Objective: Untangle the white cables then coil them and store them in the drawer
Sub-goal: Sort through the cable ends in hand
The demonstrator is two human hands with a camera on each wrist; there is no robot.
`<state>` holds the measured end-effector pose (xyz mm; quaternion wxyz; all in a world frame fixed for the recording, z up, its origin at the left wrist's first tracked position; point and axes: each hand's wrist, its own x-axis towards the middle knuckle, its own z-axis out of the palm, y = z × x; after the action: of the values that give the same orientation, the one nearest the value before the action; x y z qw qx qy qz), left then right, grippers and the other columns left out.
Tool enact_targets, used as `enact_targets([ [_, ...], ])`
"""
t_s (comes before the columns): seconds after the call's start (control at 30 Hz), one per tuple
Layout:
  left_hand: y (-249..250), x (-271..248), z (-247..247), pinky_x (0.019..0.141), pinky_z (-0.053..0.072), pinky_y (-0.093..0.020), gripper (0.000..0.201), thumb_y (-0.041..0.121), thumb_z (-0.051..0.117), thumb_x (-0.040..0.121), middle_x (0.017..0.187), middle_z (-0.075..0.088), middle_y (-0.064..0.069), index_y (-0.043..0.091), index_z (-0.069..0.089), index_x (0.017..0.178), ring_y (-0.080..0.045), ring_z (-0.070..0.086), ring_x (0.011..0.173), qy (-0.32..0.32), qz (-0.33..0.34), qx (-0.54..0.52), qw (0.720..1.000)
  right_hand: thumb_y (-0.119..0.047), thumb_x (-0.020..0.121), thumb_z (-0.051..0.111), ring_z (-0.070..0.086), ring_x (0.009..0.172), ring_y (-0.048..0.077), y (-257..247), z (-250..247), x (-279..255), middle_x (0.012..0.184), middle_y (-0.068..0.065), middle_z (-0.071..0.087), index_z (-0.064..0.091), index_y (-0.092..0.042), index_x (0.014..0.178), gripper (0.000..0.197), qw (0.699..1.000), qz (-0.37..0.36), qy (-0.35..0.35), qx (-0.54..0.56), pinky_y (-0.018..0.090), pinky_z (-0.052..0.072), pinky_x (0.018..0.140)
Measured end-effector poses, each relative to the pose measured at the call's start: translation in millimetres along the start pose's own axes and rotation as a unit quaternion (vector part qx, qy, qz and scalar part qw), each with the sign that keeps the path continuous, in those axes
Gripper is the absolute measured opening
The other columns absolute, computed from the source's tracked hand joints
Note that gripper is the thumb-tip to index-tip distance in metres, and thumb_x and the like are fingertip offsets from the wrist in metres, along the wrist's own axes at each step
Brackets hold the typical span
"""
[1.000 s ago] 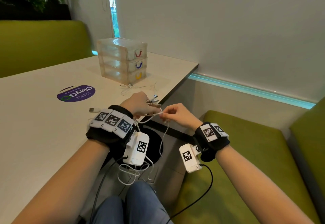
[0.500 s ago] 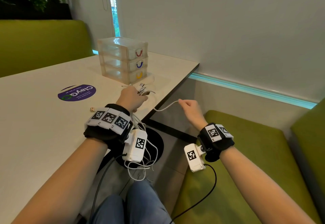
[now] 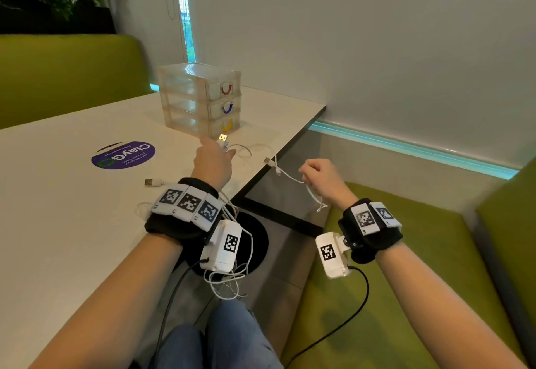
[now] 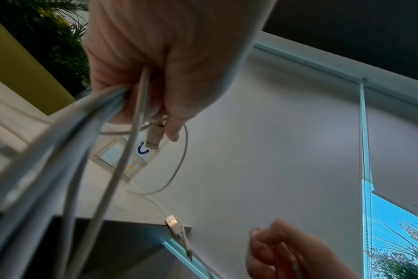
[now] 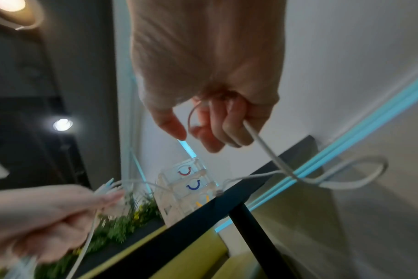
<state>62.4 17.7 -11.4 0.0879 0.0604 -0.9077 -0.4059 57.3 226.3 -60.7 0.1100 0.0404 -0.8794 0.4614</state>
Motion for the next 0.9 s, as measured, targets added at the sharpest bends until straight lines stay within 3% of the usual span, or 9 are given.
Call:
enact_targets([
  [0.17,-1,-1,0,0.095,0.041,-0.039,0.042,0.02,0.053,0.094,0.128,0.051,-0.025,-0.008,0.045,0.124,-0.037,0.049,0.119,-0.021,0.02,0.032,0.999,-0.022,0.093,0.045,0.038,0.055,0.011,-8,1,-4,0.059,-0.001,0.041,0.04,-0.015,0.059,0.034,0.995,-0.001,0.02,-0.102,0.021,0.033,0.056],
  [0.3,-3,-2,-3,0.097,0.039,-0.037,0.035,0.014,0.045,0.098,0.129,0.051,-0.025,-0.008,0.047,0.125,-0.037,0.047,0.122,-0.016,0.024,0.058,0.998,-0.03,0.093,0.036,0.052,0.07,0.025,-7,-23,4,0.072,0.007,0.05,0.047,-0.012,0.074,0.029,0.947,0.063,0.13,-0.287,0.042,0.05,0.072],
  [0.37,-3,-1,-3,0.099,0.038,-0.036,0.039,0.012,0.048,0.096,0.132,0.047,-0.024,-0.008,0.042,0.129,-0.035,0.045,0.125,-0.013,0.021,0.054,0.998,-0.028,0.094,0.035,0.049,0.068,0.023,-8,-27,6,0.07,0.005,0.048,0.045,-0.012,0.075,0.027,0.942,0.033,0.159,-0.293,0.04,0.046,0.07],
  [0.43,-2,-1,-3,0.1,0.038,-0.036,0.045,0.012,0.053,0.093,0.133,0.045,-0.024,-0.009,0.037,0.13,-0.035,0.044,0.126,-0.02,0.021,0.05,0.998,-0.024,0.095,0.039,0.042,0.06,0.016,-12,-19,4,0.064,0.001,0.044,0.045,-0.012,0.073,0.026,0.974,-0.03,0.125,-0.185,0.031,0.038,0.061],
  [0.53,0,1,-1,0.093,0.042,-0.036,0.038,0.013,0.054,0.093,0.127,0.051,-0.024,-0.008,0.045,0.123,-0.036,0.049,0.118,-0.032,0.033,0.056,0.997,-0.023,0.095,0.043,0.044,0.066,0.016,-19,2,-2,0.074,0.008,0.051,0.052,-0.004,0.083,0.024,0.994,-0.065,0.048,-0.072,0.026,0.035,0.063],
  [0.67,0,-3,1,0.088,0.041,-0.037,0.031,0.014,0.054,0.093,0.121,0.054,-0.024,-0.008,0.053,0.115,-0.036,0.052,0.113,-0.031,0.058,0.061,0.996,-0.02,0.092,0.05,0.048,0.071,0.012,-32,22,-6,0.079,0.003,0.055,0.057,-0.003,0.091,0.018,0.994,-0.104,0.003,-0.043,0.024,0.038,0.068],
  [0.77,-1,-5,1,0.088,0.041,-0.037,0.033,0.017,0.058,0.091,0.119,0.056,-0.024,-0.008,0.054,0.112,-0.036,0.052,0.112,-0.037,0.061,0.054,0.996,-0.022,0.086,0.061,0.057,0.086,0.012,-42,35,-7,0.093,0.002,0.064,0.063,-0.007,0.097,0.018,0.993,-0.117,-0.027,-0.01,0.018,0.042,0.078],
  [0.83,0,-6,0,0.083,0.041,-0.036,0.034,0.019,0.059,0.09,0.117,0.057,-0.024,-0.007,0.054,0.111,-0.036,0.053,0.111,-0.04,0.062,0.04,0.996,-0.026,0.084,0.065,0.058,0.087,0.011,-47,46,-6,0.096,0.002,0.067,0.065,-0.009,0.099,0.023,0.992,-0.115,-0.054,-0.023,0.014,0.04,0.073],
  [0.9,0,-6,0,0.069,0.039,-0.032,0.029,0.018,0.06,0.089,0.109,0.058,-0.025,-0.005,0.055,0.105,-0.037,0.056,0.104,-0.049,0.075,0.03,0.996,-0.026,0.085,0.064,0.053,0.082,0.009,-50,56,-4,0.093,0.001,0.065,0.065,-0.007,0.1,0.024,0.988,-0.117,-0.077,-0.068,0.019,0.034,0.066],
])
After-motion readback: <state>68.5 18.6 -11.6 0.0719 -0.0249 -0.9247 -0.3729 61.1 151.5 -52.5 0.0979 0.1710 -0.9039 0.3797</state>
